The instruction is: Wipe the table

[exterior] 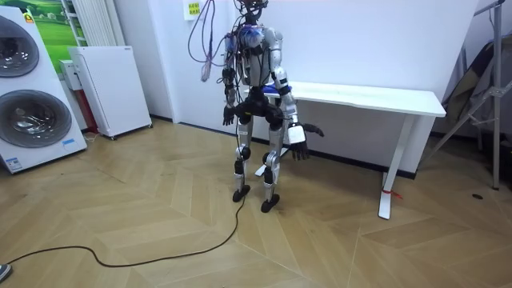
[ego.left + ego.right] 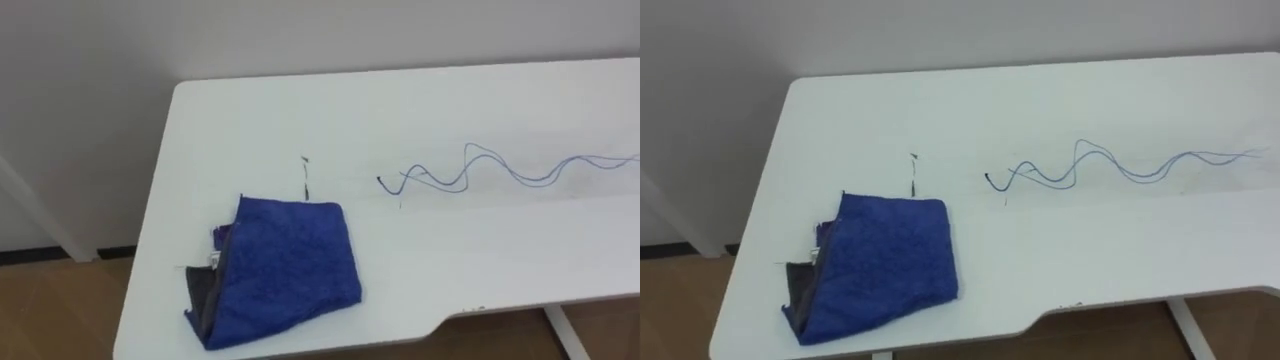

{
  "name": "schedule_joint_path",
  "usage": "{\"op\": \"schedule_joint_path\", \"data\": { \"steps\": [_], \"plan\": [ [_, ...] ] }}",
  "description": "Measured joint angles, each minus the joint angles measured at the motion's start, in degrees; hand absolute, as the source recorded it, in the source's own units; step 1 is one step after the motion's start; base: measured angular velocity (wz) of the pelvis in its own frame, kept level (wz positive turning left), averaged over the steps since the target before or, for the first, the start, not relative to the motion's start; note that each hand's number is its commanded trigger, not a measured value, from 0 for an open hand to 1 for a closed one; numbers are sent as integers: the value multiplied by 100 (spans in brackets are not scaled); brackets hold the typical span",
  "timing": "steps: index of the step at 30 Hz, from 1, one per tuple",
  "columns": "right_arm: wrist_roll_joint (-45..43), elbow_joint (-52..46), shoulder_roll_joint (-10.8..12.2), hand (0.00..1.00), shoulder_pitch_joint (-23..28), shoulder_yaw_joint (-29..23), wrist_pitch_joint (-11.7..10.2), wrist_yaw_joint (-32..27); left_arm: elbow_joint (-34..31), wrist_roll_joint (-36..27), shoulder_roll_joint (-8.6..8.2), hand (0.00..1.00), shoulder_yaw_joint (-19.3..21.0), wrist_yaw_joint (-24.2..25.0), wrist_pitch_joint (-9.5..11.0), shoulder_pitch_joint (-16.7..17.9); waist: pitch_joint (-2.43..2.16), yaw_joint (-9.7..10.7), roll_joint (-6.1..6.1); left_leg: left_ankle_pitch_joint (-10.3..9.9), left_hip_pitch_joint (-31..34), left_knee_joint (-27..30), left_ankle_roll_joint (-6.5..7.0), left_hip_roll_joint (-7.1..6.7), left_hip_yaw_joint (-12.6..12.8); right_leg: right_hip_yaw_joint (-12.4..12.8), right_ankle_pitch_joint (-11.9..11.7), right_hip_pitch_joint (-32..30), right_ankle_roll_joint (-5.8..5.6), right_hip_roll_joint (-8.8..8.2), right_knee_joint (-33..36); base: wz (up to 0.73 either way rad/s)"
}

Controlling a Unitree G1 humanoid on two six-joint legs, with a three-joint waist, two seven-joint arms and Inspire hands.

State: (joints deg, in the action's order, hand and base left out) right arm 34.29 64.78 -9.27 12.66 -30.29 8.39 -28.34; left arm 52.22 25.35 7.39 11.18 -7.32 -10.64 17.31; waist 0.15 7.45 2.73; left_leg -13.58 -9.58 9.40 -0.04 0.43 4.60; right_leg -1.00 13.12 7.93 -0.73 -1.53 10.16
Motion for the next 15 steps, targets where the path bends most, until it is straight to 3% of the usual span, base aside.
{"op": "schedule_joint_path", "data": {
  "steps": [3, 6, 9, 12, 15],
  "plan": [
    [-582, -1167, -37, 0, -117, 16, -35, -528, -161, 3, 34, 0, -14, 5, -8, -12, 11, -66, 25, -2, 66, 1, 3, 11, 71, 101, -23, -130, -7, 20, 63, -17],
    [-2177, -2330, -76, 0, -381, 386, -180, -1100, -182, 4, 82, 0, -122, 3, 59, -37, 7, -194, 63, -2, 131, 1, 6, 17, 47, 138, -51, -213, -10, 44, 58, -1],
    [-3307, -3162, -86, 0, -415, 695, -279, -1255, -181, 4, 105, 0, -245, -1, 108, -31, -6, -334, 103, -2, 137, 8, 6, 21, 41, 131, -58, -220, -2, 49, 59, 0],
    [-4528, -4333, -72, 0, -417, 1098, -383, -1331, -183, 6, 111, 0, -359, -1, 198, 2, 10, -469, 81, -1, 154, 18, 5, 26, 15, 112, -68, -238, 5, 50, 63, 0],
    [-5702, -5279, -126, 0, -431, 1618, -676, -1327, -261, 3, 147, 0, -555, -1, 261, 54, 15, -659, 96, -1, 142, 13, 5, 50, 2, 80, -75, -215, 16, 71, 48, 1]
  ]
}}
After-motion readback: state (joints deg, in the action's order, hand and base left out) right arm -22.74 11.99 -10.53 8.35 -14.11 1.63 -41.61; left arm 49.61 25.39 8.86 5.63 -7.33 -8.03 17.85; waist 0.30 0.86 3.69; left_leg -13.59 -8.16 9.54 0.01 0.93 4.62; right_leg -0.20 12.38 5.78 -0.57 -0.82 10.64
